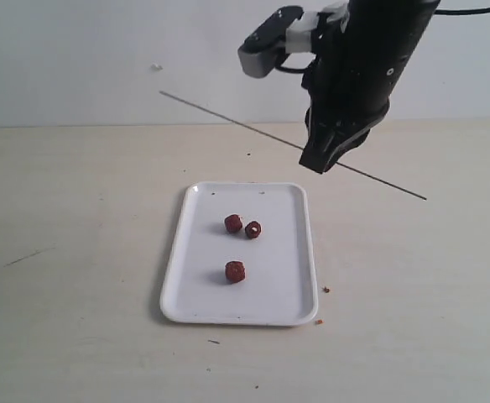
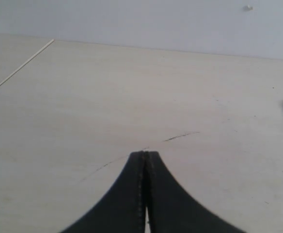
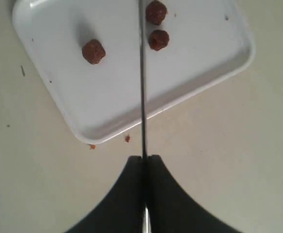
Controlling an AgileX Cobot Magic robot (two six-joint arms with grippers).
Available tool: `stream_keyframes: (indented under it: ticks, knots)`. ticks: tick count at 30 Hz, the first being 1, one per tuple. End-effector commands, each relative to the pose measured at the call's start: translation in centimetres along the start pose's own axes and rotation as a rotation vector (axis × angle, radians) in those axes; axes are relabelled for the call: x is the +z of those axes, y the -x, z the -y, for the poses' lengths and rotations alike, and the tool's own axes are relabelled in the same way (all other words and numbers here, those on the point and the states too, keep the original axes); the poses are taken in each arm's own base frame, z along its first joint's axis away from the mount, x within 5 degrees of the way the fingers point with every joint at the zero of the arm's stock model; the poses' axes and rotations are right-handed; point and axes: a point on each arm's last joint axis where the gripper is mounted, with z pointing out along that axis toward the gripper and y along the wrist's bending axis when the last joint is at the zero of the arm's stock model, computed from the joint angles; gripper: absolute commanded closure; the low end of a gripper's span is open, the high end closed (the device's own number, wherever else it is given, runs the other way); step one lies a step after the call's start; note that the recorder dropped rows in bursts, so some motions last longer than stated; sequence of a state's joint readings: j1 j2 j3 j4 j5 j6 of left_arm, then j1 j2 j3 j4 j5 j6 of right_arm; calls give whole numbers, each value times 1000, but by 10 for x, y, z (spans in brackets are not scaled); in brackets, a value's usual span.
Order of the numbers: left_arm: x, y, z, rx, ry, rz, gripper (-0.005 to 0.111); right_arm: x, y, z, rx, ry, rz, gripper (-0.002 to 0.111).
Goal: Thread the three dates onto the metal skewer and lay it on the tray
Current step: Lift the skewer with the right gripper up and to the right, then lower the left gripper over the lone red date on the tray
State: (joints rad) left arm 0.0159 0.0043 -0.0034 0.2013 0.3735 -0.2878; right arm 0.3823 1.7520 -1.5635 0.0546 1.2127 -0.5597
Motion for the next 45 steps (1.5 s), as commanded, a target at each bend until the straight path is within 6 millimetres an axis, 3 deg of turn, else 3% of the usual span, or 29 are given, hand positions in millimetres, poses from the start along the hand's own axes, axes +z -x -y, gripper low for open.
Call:
stream_keyframes:
  ticks: [1,9,15,17,19,25,30,33,38,42,45]
  knots:
    - [0,0,0,3,0,7,107,-22,-14,-9,185,-19,23,108]
    - [0,0,0,3,0,7,107,-38,-50,-32,247,-22,31,108]
    - [0,9,1,88,-6,105,107,-24,-66,-39,235,-34,27,108]
    - [-2,17,5,31,-50,201,107,-18,-68,-37,225,-62,32,108]
    - [-4,26,8,-134,-113,298,107,-11,-69,-35,214,-96,43,108]
    - [-10,39,11,-310,-199,430,107,-4,-78,-9,427,-64,173,108]
    - [-12,43,12,-617,-298,446,107,-11,-89,24,654,-57,350,108]
    - [-23,58,17,-581,-414,612,107,-13,-94,44,744,-104,448,108]
    - [-32,111,25,-429,-380,574,107,-14,-92,49,722,-149,486,108]
    - [-5,150,39,-269,-384,424,107,-14,-92,50,632,-184,477,108]
    - [39,169,66,-55,-516,221,107,-4,-91,59,613,-228,473,108]
